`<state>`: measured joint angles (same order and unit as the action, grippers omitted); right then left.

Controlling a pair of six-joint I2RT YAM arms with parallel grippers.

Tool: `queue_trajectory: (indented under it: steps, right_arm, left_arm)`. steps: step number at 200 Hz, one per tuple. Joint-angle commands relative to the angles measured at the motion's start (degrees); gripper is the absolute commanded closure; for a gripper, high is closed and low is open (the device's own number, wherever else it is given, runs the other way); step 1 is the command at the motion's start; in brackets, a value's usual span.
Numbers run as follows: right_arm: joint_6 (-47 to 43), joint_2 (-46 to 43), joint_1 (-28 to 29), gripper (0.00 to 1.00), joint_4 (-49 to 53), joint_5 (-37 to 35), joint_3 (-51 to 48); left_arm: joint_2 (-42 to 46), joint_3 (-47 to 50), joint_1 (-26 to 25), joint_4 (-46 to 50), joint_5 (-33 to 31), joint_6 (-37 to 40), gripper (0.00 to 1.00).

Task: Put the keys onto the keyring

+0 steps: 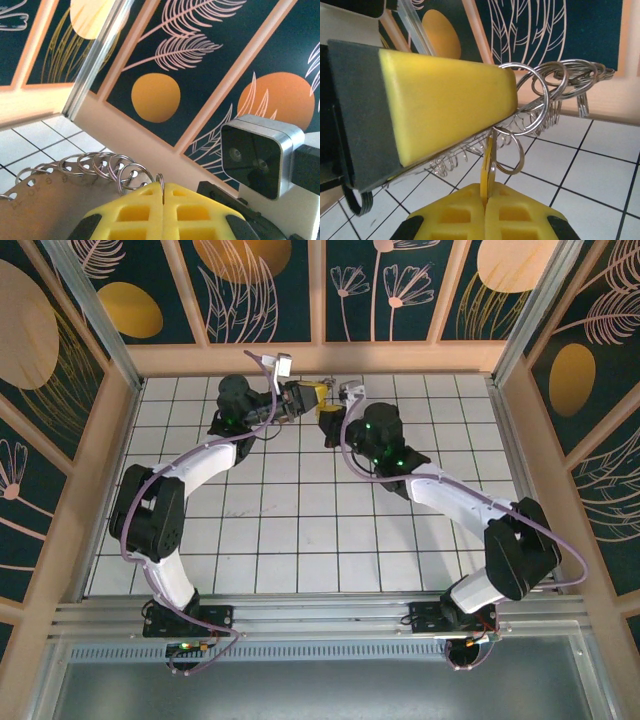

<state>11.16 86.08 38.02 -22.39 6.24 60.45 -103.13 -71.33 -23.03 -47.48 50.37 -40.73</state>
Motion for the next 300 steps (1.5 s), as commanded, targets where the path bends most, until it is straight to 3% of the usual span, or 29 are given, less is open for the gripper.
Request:
queue_trajectory:
  steps: [1,33,104,141,201,259,300]
  right_arm:
    - [-3.4,1.1,3.2,1.00,-0.4,-0.1,5.2]
    - [-4.9,1.6,3.8,1.00,-1.5,5.8,5.2]
    - [-2.7,-1.5,1.5,1.00,-2.7,5.1,-0.4]
    - [-0.7,-4.7,-0.1,0.75,-4.2,5.6,-4.6]
    - [4.1,-14.2,-5.5,0.61,-6.9,10.6,-14.0]
    - [11.2,-17.9,-14.1,0.60,-11.8,16.3,-15.7]
    - [14.2,-12.1,-16.6,0.70,-14.2,20.3,-11.5]
  left_arm:
    - [0.4,0.5,-1.5,-0.5,1.6,1.7,1.00]
    - [-0.6,0.2,-1.8,-0.8,1.4,1.5,1.00]
    - [-0.8,1.3,-1.9,-4.3,0.2,-1.0,1.00]
    - [-0.8,1.5,-1.9,-4.7,0.2,-1.2,1.00]
    - [-1.0,1.4,-1.9,-5.2,0.9,-1.4,1.00]
    - [-1.3,1.4,-1.9,-6.0,1.8,-1.9,1.00]
    - [-1.0,1.4,-1.9,-6.0,2.7,-1.8,1.00]
